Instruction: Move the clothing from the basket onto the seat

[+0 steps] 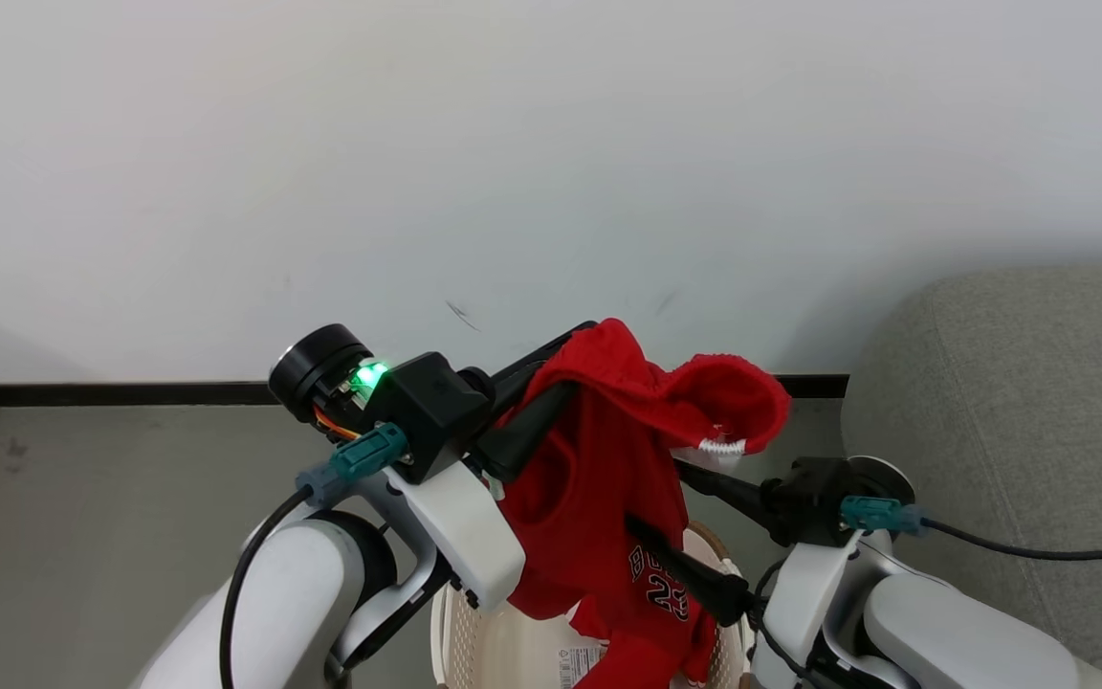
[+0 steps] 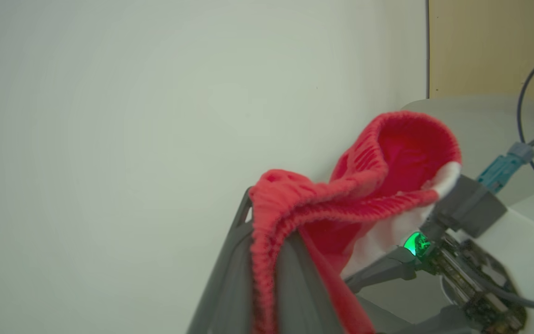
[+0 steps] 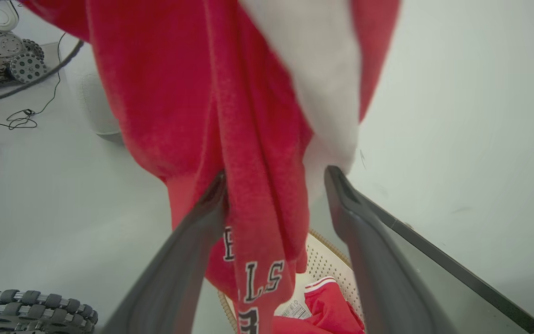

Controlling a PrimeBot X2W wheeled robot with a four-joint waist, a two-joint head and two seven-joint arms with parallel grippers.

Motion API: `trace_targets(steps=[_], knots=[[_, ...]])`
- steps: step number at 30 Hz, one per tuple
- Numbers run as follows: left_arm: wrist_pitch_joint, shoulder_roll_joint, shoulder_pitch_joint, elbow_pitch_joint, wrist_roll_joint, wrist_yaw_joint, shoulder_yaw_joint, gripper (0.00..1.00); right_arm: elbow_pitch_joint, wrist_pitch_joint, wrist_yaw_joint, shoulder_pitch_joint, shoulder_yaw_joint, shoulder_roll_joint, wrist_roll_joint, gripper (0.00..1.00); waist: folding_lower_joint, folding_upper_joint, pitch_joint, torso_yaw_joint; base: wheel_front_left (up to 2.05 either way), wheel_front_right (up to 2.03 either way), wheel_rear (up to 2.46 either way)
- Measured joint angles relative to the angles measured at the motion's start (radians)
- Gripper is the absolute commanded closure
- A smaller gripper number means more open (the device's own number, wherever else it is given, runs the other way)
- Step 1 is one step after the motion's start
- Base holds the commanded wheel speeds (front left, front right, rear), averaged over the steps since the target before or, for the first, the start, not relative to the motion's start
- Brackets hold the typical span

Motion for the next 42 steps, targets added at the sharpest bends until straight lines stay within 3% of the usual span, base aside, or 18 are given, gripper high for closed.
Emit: trace_targets(steps=[8,9,10,11,12,13,14,27,29,31,32,33,34,42], knots=[[0.026,-0.008,0.0,-0.011,-0.028,0.0,-0.001,1.0,0.027,0.0,0.0,-0.057,0.119,0.031,0.022,0.03,0.0,0.0,0.005,0.012,0.0,0.0,0.0],[0.027,-0.01,0.0,-0.011,-0.032,0.0,0.001,1.0,0.032,0.0,0.0,-0.062,0.132,0.033,0.025,0.21,0.0,0.0,0.006,0.012,0.0,0.0,0.0],[0.032,-0.01,0.0,-0.011,-0.035,0.0,0.003,1.0,0.034,0.0,0.0,-0.066,0.141,0.033,0.025,0.51,0.0,0.0,0.007,0.012,0.0,0.0,0.0],[0.033,-0.011,0.0,-0.011,-0.037,0.001,0.007,1.0,0.034,0.0,0.0,-0.072,0.148,0.034,0.025,0.57,0.0,0.0,0.009,0.012,0.0,0.0,0.0],[0.033,-0.012,0.0,-0.011,-0.037,0.002,0.012,1.0,0.034,0.0,0.0,-0.077,0.153,0.034,0.025,0.7,0.0,0.0,0.01,0.011,0.0,0.0,0.0],[0.034,-0.011,0.0,-0.01,-0.037,0.006,0.018,1.0,0.033,0.0,0.0,-0.081,0.159,0.035,0.025,0.9,0.0,0.0,0.012,0.01,0.0,0.0,0.0],[0.033,-0.011,0.0,-0.009,-0.037,0.01,0.025,1.0,0.032,0.0,0.0,-0.086,0.162,0.034,0.025,1.0,0.0,0.0,0.013,0.008,0.0,0.0,0.0],[-0.012,-0.035,0.066,0.069,-0.074,0.052,0.08,0.98,0.003,0.0,0.0,-0.078,0.043,-0.056,0.026,1.0,0.0,0.0,0.023,-0.044,0.0,0.0,0.0],[-0.022,-0.047,0.075,0.089,-0.078,0.059,0.078,0.84,0.001,0.0,0.0,-0.066,0.01,-0.073,0.025,1.0,0.0,0.0,0.024,-0.056,0.0,0.0,0.0],[-0.038,-0.065,0.077,0.106,-0.093,0.059,0.077,0.64,-0.002,0.0,0.0,-0.057,-0.034,-0.084,0.025,1.0,0.0,0.0,0.025,-0.069,0.0,0.0,0.0],[-0.047,-0.073,0.079,0.114,-0.098,0.059,0.074,0.38,-0.005,0.0,0.0,-0.053,-0.058,-0.086,0.025,1.0,0.0,0.0,0.025,-0.075,0.0,0.0,0.0],[-0.056,-0.083,0.08,0.122,-0.099,0.059,0.069,0.06,-0.008,0.0,0.0,-0.05,-0.081,-0.089,0.025,1.0,0.0,0.0,0.026,-0.082,0.0,0.0,0.0],[-0.064,-0.091,0.08,0.129,-0.099,0.059,0.064,0.0,-0.013,0.0,0.0,-0.049,-0.103,-0.092,0.025,1.0,0.0,0.0,0.026,-0.089,0.0,0.0,0.0],[-0.136,-0.119,0.09,0.179,-0.099,0.058,0.026,0.0,-0.055,0.0,0.0,-0.042,-0.3,-0.107,0.007,1.0,0.0,0.0,0.029,-0.149,0.0,0.0,0.0]])
